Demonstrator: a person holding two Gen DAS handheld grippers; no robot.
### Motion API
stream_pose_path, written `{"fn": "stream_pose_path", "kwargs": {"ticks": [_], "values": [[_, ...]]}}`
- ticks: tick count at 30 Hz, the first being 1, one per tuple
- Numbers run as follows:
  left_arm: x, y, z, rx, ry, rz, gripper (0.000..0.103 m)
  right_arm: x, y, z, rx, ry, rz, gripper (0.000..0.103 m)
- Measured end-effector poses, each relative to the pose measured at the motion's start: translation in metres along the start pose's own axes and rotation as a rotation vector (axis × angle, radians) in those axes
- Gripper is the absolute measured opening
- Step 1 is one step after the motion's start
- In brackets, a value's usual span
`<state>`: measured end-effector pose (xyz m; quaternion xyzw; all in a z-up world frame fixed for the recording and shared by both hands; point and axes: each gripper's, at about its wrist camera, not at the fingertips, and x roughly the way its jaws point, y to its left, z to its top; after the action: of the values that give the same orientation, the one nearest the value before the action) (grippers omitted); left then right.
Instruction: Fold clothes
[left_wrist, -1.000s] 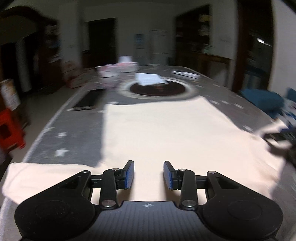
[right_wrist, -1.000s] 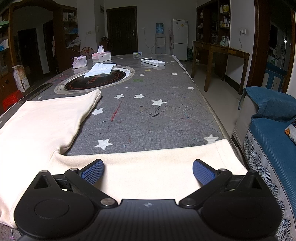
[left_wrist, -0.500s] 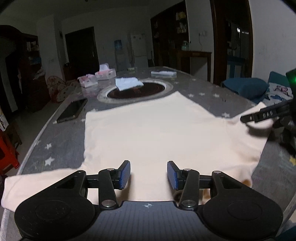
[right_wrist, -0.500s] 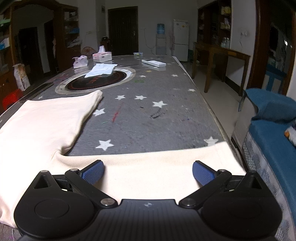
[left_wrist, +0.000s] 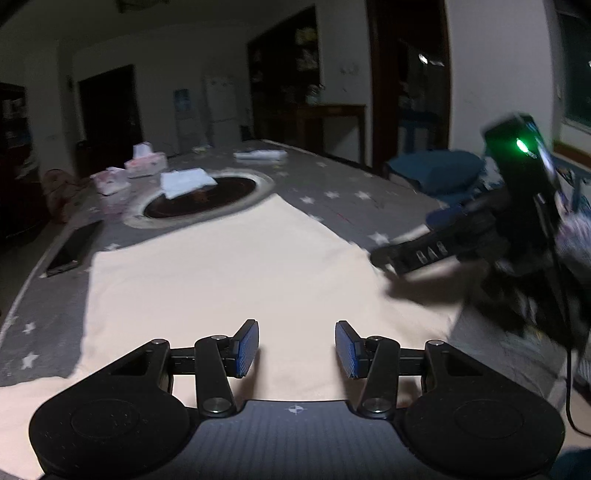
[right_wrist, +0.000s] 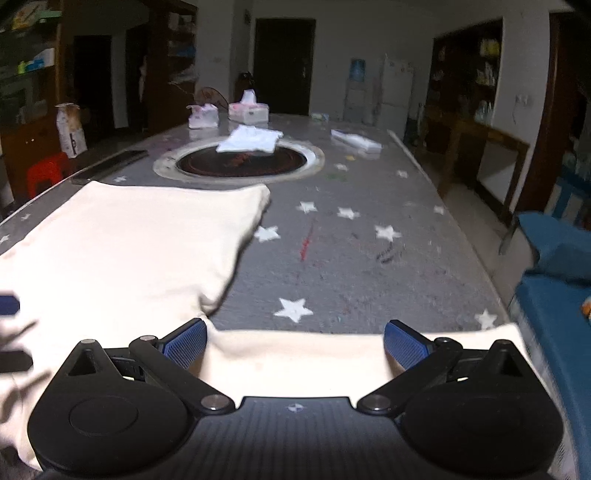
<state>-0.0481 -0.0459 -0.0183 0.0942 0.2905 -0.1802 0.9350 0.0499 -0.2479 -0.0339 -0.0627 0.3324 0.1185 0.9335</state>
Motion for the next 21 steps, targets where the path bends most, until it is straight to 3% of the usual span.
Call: {"fn": "stream_pose_path", "kwargs": {"ticks": [4, 9, 14, 21], "values": [[0.003, -0.004, -0.007, 0.019, 0.029, -0.011, 0.049, -0.01, -0.01, 0.002, 0.066, -0.03, 0.027, 0.103], [0.003, -0.004, -0.007, 0.022, 0.028, -0.011, 0.049, 0.001, -0.01, -0.002, 0.016, 0.008, -0.026, 0.103], [0.001, -0.009, -0.006, 0.036, 0.024, -0.023, 0.049, -0.017, -0.012, -0.001, 0.018, -0.02, -0.02, 0.103], [0.0, -0.015, -0.004, 0.056, 0.015, -0.048, 0.049, -0.056, 0.014, -0.02, -0.121, -0.006, 0.103, 0.103]]}}
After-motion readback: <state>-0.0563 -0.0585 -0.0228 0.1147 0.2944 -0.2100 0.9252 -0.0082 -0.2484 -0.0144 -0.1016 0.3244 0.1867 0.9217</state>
